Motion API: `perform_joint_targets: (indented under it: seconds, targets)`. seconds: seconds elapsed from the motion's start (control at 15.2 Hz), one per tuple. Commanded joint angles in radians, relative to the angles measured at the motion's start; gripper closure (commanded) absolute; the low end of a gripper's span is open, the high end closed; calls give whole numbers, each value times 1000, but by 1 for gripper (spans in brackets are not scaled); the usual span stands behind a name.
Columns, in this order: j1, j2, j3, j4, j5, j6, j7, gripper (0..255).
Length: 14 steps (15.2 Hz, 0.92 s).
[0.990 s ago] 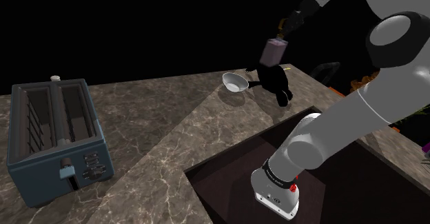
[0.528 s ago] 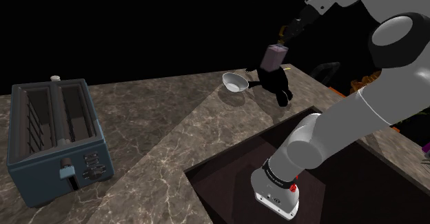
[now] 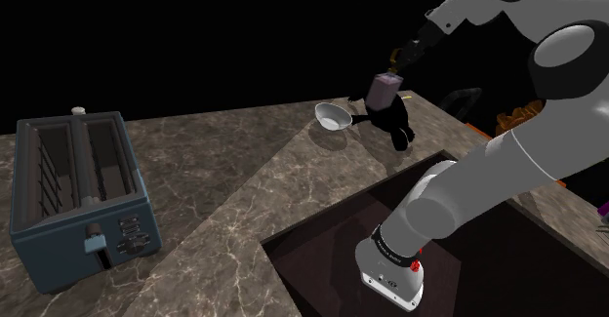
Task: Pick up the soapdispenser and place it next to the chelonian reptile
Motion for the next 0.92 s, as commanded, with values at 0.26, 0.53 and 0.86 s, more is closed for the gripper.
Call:
perform_joint_targets:
  seconds: [0.26,0.53,0.86]
  targets:
    - [-8,-15,2,-94,-10,81,-12,255]
    - [-12,-18,-2,-149,-12,132,-25,255]
    - [-14,-16,-12,-212,-10,196,-43,255]
